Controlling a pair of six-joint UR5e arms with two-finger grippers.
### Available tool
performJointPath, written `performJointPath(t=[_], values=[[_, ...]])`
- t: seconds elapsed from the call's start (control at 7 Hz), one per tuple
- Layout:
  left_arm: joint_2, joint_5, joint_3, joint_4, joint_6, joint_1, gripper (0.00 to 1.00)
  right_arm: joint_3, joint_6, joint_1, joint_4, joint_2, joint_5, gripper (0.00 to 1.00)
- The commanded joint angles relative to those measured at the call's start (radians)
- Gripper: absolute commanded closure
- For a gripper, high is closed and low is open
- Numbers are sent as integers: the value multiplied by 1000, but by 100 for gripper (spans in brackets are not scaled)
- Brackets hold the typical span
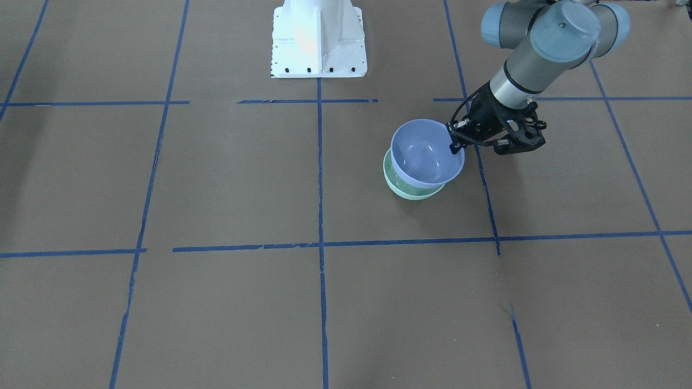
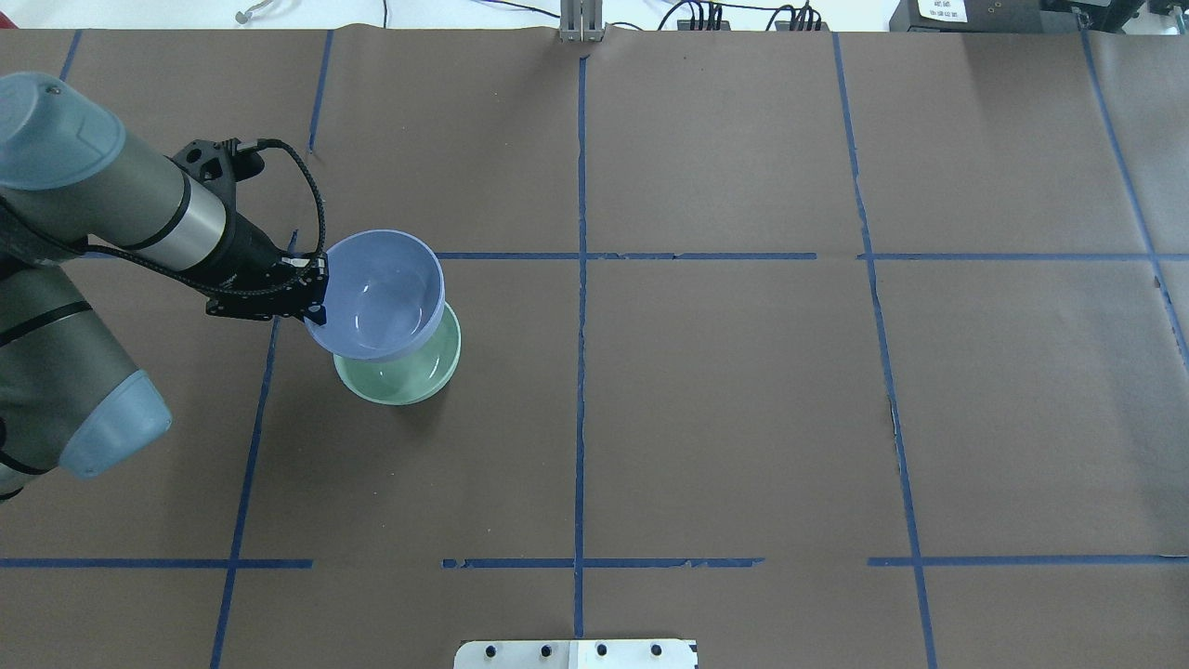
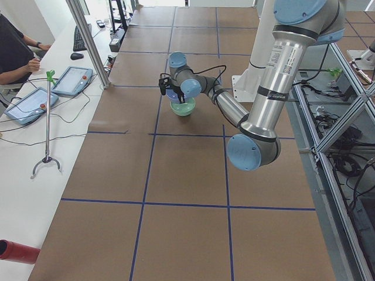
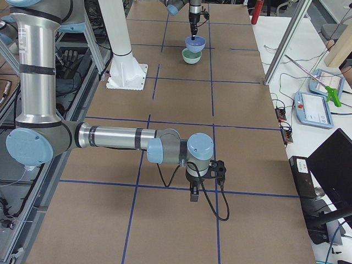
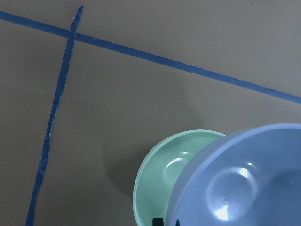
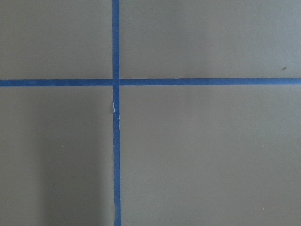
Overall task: Stack blue bowl on green bowl
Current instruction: 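Lower the blue bowl into the green bowl and open the left gripper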
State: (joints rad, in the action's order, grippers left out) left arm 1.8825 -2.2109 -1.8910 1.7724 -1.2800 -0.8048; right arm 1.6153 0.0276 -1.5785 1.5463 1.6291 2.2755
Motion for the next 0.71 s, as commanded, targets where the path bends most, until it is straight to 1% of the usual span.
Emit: performJointPath(t=[0.0, 0.43, 0.57], values=[[-3, -1, 27, 30, 30, 1, 0, 0, 0, 0, 0, 0, -1, 0], [1, -4, 7, 32, 33, -2, 0, 0, 0, 0, 2, 0, 1, 0], [1, -4, -17, 29, 57, -20, 0, 0, 0, 0, 0, 0, -1, 0]])
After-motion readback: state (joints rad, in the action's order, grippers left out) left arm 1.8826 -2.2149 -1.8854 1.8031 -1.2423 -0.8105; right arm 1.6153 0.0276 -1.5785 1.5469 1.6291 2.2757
